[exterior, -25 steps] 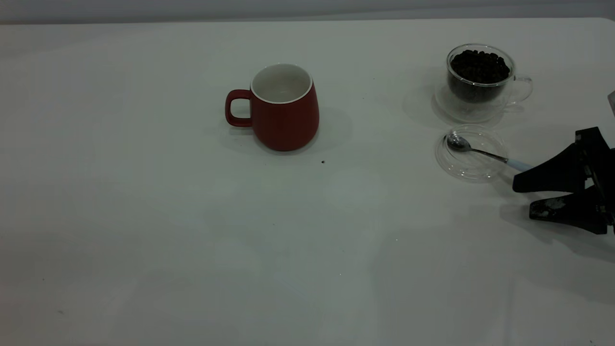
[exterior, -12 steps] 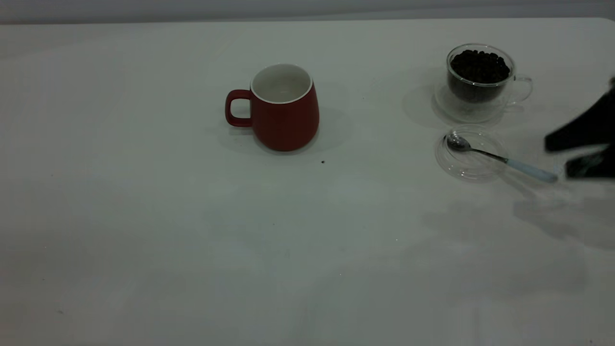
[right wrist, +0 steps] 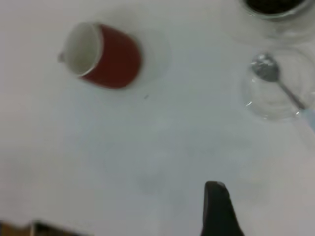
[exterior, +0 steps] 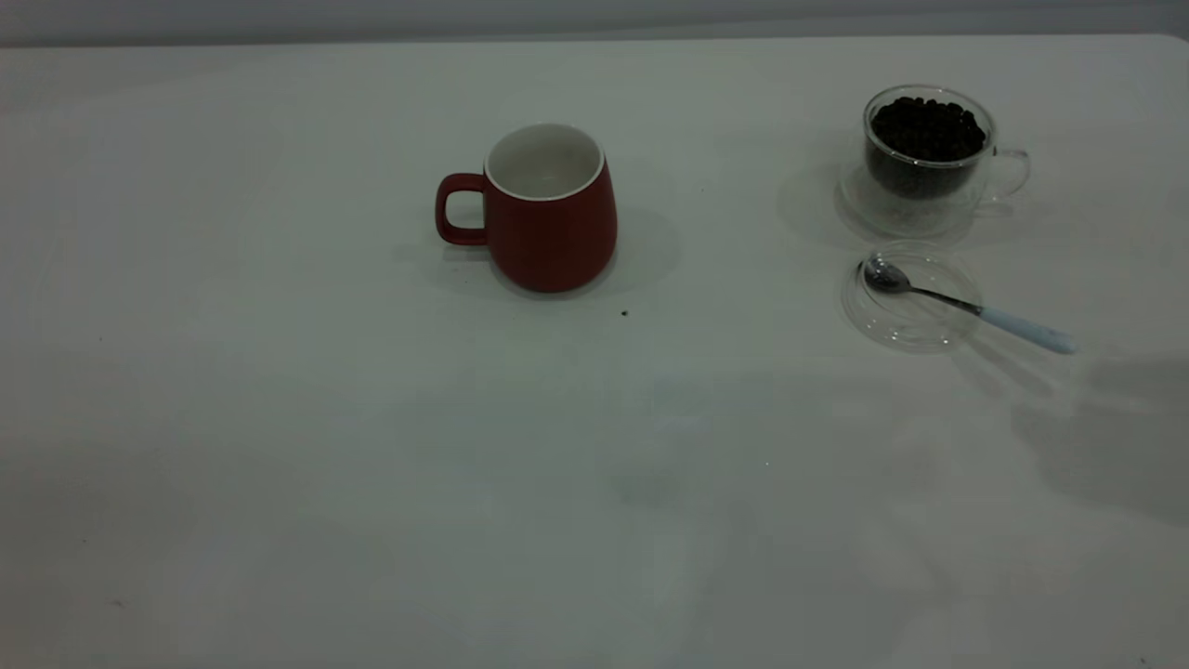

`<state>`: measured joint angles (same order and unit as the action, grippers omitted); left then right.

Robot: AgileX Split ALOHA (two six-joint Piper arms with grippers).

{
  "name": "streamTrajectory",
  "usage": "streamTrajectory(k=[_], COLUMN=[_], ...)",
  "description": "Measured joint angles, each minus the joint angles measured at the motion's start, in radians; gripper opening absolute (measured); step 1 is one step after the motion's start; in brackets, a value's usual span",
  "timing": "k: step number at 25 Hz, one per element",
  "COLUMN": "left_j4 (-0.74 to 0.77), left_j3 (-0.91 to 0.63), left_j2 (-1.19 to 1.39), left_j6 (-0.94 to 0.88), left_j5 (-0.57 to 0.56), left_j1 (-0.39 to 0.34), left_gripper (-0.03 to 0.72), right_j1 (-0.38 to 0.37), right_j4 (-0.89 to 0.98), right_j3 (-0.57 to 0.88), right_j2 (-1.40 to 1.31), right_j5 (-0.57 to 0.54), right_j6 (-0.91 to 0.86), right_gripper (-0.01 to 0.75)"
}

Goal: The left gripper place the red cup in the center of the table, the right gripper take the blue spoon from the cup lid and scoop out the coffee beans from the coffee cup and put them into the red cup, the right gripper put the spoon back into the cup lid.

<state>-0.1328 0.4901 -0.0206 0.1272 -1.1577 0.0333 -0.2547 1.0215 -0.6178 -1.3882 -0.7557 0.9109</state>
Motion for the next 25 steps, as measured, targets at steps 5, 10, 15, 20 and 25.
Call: streamTrajectory(k=[5,10,15,20,25], left_j4=[0.000,0.000,0.000,0.000,0.000], left_j3=[0.000,0.000,0.000,0.000,0.000], left_j2=[0.000,0.000,0.000,0.000,0.000], left_j6=[0.000,0.000,0.000,0.000,0.000], left_j5=[0.000,0.000,0.000,0.000,0.000], left_j1=[0.000,0.000,0.000,0.000,0.000], left_gripper=[0.587,0.587,0.587,0.587,0.587], right_j1=[0.086,0.097,0.097,0.128,0.263], right_j4=[-0.287,-0.637,-1.015,-1.107,-1.106], right_j3=[0.001,0.002,0.007,0.009,0.108], right_j2=[0.296,0.592,0.766,0.885,0.992], right_j5=[-0.173,-0.339,-0.447,-0.446,-0.395], right_j6=[-0.319,-0.636,-0.893,-0.953,-0.956], right_gripper=[0.507,0.507,0.507,0.507,0.507])
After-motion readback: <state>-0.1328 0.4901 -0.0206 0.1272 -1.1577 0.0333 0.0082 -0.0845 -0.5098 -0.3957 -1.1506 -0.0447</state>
